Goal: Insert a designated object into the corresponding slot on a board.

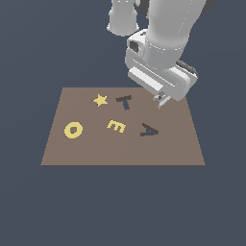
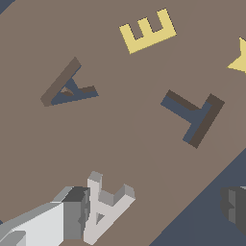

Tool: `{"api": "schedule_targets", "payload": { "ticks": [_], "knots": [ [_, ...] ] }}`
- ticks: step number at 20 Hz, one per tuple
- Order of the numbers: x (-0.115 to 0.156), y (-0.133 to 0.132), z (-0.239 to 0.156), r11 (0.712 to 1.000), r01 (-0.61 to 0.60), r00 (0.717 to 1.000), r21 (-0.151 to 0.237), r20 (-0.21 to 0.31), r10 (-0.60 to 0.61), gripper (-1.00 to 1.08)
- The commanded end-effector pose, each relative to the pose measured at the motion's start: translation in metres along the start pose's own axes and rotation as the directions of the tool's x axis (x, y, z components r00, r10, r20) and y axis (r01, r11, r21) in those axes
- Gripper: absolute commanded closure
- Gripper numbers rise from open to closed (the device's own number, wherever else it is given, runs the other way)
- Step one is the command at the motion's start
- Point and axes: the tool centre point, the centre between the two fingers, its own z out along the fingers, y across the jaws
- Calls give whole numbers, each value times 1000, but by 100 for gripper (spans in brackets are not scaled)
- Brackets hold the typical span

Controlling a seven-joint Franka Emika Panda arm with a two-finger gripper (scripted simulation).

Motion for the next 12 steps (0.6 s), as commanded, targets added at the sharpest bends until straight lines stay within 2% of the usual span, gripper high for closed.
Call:
{"api": "schedule_targets", "payload": {
  "ticks": [1,12],
  "knots": [
    [-9,-5,7,997,-75,997,2,0,75,-92],
    [-34,-28,30,952,-306,952,6,4,306,-92]
  ]
}}
